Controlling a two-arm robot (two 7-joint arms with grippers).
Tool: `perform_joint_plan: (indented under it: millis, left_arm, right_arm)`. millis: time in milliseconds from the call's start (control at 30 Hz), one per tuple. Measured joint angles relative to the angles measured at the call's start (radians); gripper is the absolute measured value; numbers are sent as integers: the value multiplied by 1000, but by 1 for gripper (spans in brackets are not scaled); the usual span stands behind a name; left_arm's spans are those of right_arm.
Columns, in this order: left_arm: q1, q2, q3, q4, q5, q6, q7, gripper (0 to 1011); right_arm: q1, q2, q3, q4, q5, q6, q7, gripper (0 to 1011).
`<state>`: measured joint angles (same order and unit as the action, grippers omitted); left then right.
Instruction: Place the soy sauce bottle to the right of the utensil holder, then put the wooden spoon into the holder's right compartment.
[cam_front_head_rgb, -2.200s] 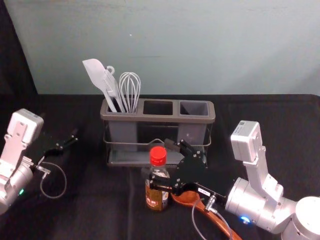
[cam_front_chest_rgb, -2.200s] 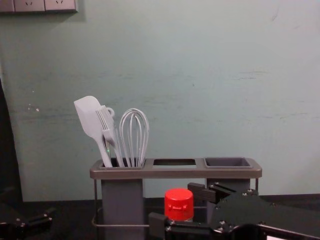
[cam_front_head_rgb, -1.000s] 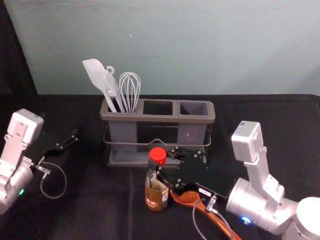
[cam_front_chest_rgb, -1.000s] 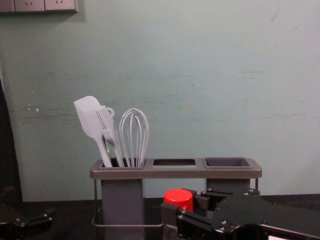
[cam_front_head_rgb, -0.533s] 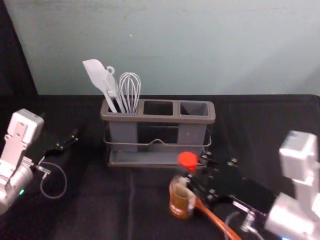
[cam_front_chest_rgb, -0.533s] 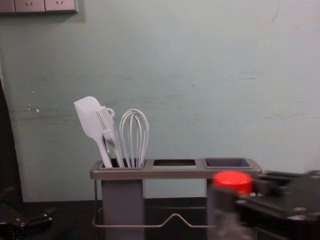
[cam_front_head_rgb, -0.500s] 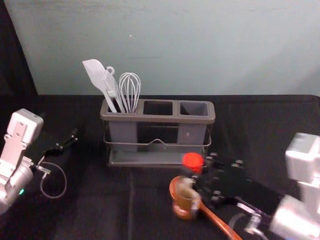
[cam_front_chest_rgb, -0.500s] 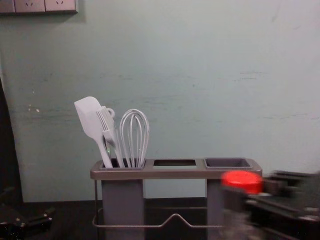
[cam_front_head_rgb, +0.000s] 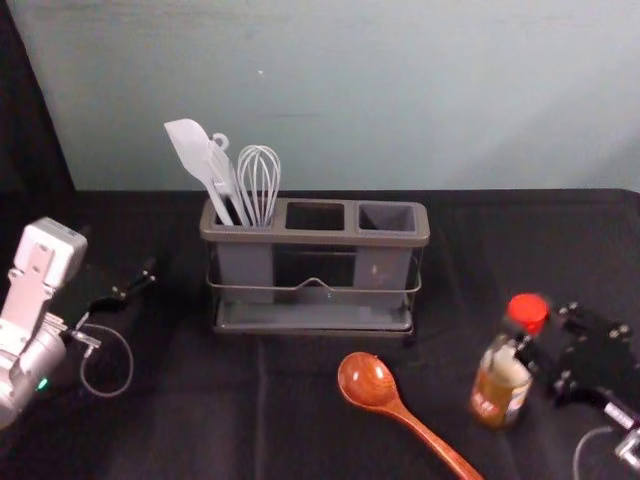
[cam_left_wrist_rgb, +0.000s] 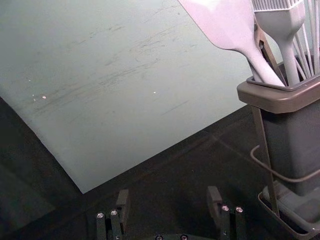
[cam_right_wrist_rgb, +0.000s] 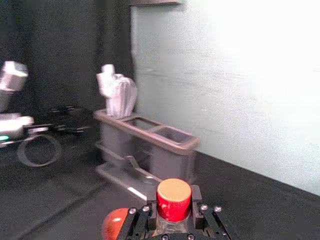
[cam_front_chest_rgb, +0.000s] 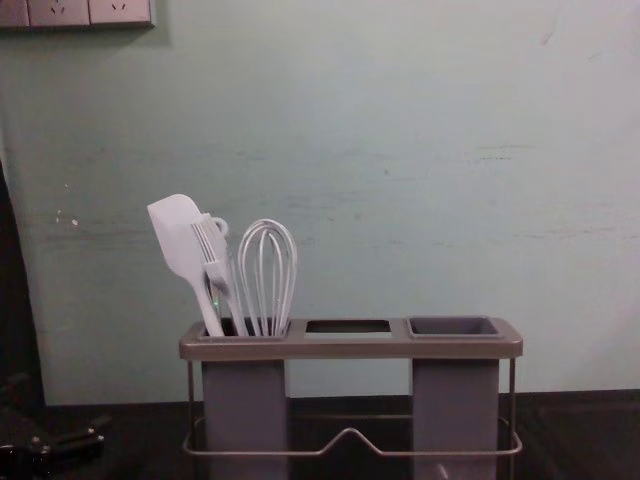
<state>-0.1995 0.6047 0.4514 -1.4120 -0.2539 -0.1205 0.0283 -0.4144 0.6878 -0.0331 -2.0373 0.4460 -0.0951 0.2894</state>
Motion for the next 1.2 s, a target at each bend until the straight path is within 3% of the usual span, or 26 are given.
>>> perform_joint_plan:
  millis: [133, 300, 633, 867, 1200]
  left_arm:
    - [0, 0, 0, 0, 0, 0, 0, 1011]
    - [0, 0, 0, 0, 0, 0, 0, 1011]
    - [0, 0, 0, 0, 0, 0, 0, 1011]
    - [0, 0, 0, 0, 0, 0, 0, 1011]
    - [0, 0, 0, 0, 0, 0, 0, 1011]
  right_arm:
    - [56, -27, 13, 59, 3, -2, -10, 392]
    - [151, -48, -8, 126, -5, 22, -9, 392]
    - [366, -117, -94, 281, -29, 85, 33, 392]
    - [497, -165, -152, 360, -94, 139, 39, 392]
    - [569, -210, -172, 414, -126, 159, 41, 392]
